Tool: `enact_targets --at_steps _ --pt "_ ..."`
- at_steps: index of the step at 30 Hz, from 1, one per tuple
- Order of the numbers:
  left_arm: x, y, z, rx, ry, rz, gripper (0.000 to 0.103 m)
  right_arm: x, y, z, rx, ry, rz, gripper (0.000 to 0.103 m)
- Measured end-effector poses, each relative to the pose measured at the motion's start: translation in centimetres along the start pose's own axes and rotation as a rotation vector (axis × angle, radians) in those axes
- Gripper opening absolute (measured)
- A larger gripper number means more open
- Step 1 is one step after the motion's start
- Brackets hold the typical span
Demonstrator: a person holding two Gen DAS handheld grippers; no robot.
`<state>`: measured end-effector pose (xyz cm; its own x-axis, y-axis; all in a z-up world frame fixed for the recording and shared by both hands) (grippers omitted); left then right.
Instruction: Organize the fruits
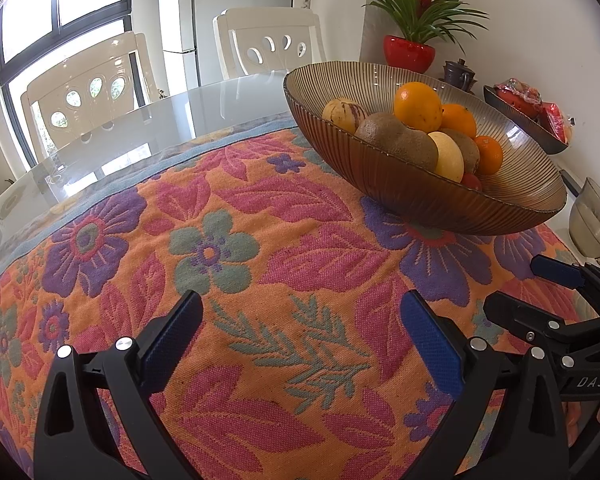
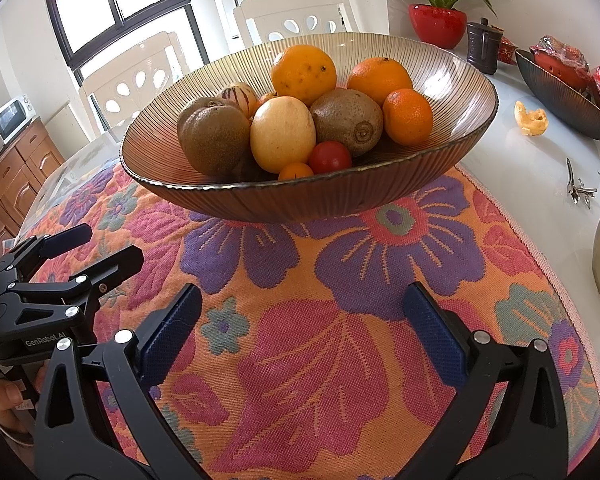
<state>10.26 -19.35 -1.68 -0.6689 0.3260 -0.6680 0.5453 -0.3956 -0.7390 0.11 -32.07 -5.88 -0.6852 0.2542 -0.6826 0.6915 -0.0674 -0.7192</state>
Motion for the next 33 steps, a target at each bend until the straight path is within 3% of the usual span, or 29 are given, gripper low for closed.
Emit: enact_targets --at_steps 22,33 --pt "0.0 -0.1 -0.2 -0.006 0.007 0.0 0.098 0.0 0.0 0.0 0.001 0.0 -0.001 0.1" --pt "-0.1 0.2 -1.7 -0.07 -0.05 -0.007 0.098 0.0 0.0 0.0 0.001 -0.001 -0.001 0.1"
Point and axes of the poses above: each gripper's, at about its wrist camera, not at the fingertips, and y roughly the way its jaws point, z to its right, x to its underside, the point moved 4 cm from there along y, roughly the way its jaws point, and after that the axes turned 4 degrees about -y, right-handed, at the moved point
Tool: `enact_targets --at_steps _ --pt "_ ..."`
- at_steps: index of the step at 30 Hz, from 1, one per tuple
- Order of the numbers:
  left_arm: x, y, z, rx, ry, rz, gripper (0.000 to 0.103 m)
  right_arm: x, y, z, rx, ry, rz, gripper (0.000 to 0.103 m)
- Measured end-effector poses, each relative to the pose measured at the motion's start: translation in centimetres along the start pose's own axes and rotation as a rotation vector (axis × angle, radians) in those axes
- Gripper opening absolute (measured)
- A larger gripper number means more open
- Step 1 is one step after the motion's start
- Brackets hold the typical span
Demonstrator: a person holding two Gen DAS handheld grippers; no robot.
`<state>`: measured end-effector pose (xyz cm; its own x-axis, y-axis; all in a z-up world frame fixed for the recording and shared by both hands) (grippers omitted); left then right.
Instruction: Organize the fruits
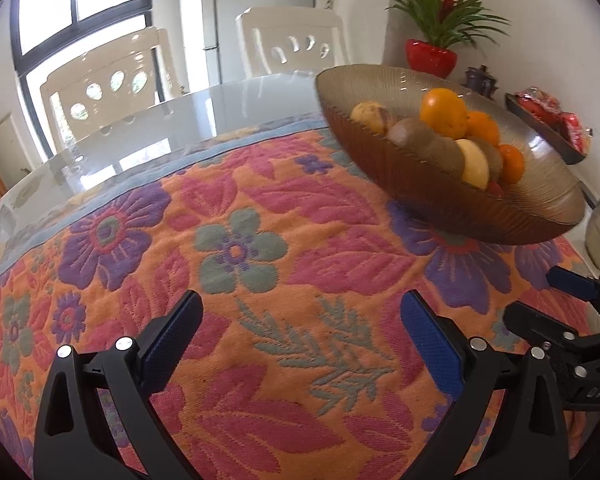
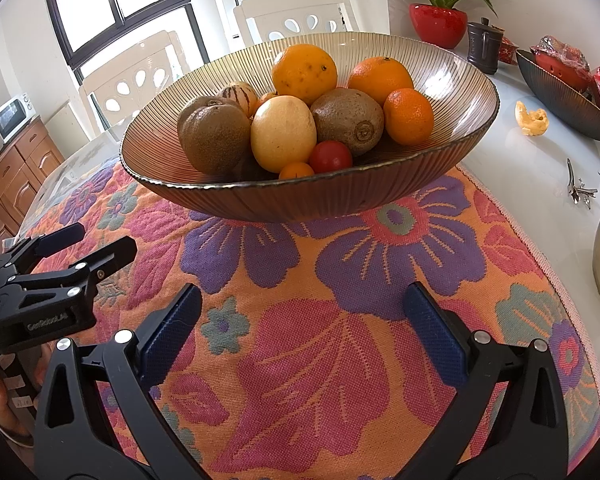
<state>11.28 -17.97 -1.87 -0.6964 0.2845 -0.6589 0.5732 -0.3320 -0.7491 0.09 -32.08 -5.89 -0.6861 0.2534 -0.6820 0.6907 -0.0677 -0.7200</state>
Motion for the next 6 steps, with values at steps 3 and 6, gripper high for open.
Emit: enact_targets --at_steps 3,6 --pt "-0.07 0.07 -0.29 0.014 -0.013 -0.006 0.098 -0.02 0.01 -0.03 0.0 0.0 0.0 0.1" --pt "-0.09 0.06 -0.21 0.013 -0.009 -0.004 0.098 -0.02 0.01 -0.02 0.0 -0.001 0.0 0.1"
Point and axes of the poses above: each gripper's, at about its wrist camera, not at the fingertips, and y roughly the way its jaws point, z to its right, x to its underside, the point moved 4 cm from there along y, roughly the way its jaws point, and after that the axes turned 4 degrees about -y, right-handed, at the moved point
